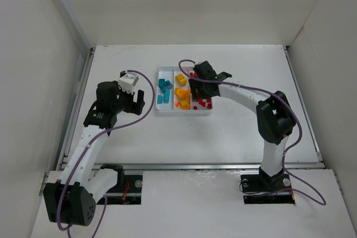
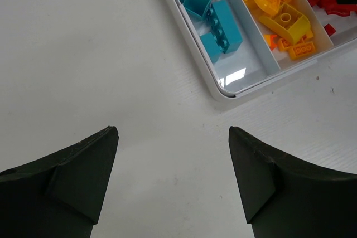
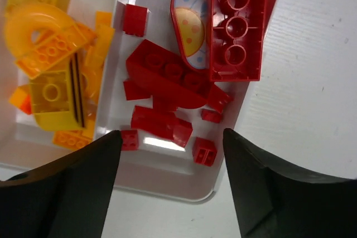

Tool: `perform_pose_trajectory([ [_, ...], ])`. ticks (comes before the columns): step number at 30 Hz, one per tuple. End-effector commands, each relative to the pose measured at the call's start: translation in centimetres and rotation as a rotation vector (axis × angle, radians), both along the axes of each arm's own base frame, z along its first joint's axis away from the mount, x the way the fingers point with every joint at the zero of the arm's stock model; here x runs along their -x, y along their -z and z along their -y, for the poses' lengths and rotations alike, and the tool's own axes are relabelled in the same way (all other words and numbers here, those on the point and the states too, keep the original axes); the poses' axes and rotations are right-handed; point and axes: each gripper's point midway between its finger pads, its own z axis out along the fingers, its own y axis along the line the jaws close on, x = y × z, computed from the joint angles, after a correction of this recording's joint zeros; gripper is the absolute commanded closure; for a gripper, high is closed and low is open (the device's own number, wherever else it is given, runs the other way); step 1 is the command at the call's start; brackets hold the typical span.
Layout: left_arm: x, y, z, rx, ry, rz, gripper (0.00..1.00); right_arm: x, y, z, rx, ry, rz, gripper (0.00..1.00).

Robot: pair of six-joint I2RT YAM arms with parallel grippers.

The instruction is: Sort the legos into containers by color

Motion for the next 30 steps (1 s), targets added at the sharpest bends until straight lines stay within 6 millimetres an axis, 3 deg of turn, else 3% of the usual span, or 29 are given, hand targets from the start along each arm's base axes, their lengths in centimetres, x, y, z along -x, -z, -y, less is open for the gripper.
perform_pose_trajectory([
  [1, -0.2, -1.1, -0.1, 0.019, -0.013, 0.047, 0.22, -0.9, -2.3, -1.1, -0.047, -0.039, 0.037, 0.19],
  [2, -0.2, -1.1, -0.1, 0.019, -0.013, 0.047, 0.22, -1.1, -3.5, -1.2, -0.062, -0.040, 0.059, 0.04],
  [3, -0.2, -1.1, -0.1, 0.019, -0.013, 0.047, 0.22, -1.1, -4.0, -1.2, -0.068, -0.040, 0.068, 0.00],
  [5, -0.2, -1.1, -0.1, 0.019, -0.013, 0.047, 0.22, -1.0, -5.3, -1.1, -0.085, -0.040, 0.093, 0.00],
  [7, -0.2, -1.1, -0.1, 0.019, -0.013, 0.047, 0.22, -0.6, -8.1, -0.8, -0.114, -0.040, 0.137, 0.00],
  [9, -0.2, -1.1, -0.1, 0.019, -0.013, 0.047, 0.22, -0.5, -11.4, 1.2, -0.161, 0.005, 0.197, 0.00],
  [11, -0.3, -1.1, -0.4, 0.019, -0.023, 0.047, 0.22, -0.3, -13.3, 3.1, -0.211, 0.060, 0.232, 0.00],
  [13, -0.3, -1.1, -0.4, 0.019, -0.023, 0.047, 0.22, -0.4, -15.3, 8.0, -0.238, 0.162, 0.284, 0.00],
  [14, -0.3, -1.1, -0.4, 0.019, -0.023, 0.047, 0.22, -0.4, -15.5, 10.2, -0.241, 0.215, 0.294, 0.00],
  [15, -0.4, -1.3, -0.4, 0.020, -0.022, 0.056, 0.22, -1.0, -15.6, 14.8, -0.227, 0.322, 0.311, 0.00],
  [17, -0.4, -1.3, -0.4, 0.020, -0.022, 0.056, 0.22, -0.3, -15.0, 20.2, -0.200, 0.450, 0.323, 0.00],
  [18, -0.5, -1.3, -0.5, 0.016, -0.030, 0.057, 0.22, 0.1, -14.6, 24.4, -0.188, 0.538, 0.308, 0.00],
  [20, -0.5, -1.3, -0.7, 0.011, -0.038, 0.058, 0.22, 0.8, -13.9, 27.5, -0.211, 0.603, 0.271, 0.00],
  [22, -0.5, -1.2, -0.8, 0.014, -0.051, 0.055, 0.22, 1.7, -13.3, 30.3, -0.256, 0.683, 0.251, 0.00],
  [30, -0.6, -1.0, -0.8, 0.014, -0.051, 0.057, 0.22, 2.3, -14.0, 31.9, -0.279, 0.762, 0.261, 0.00],
])
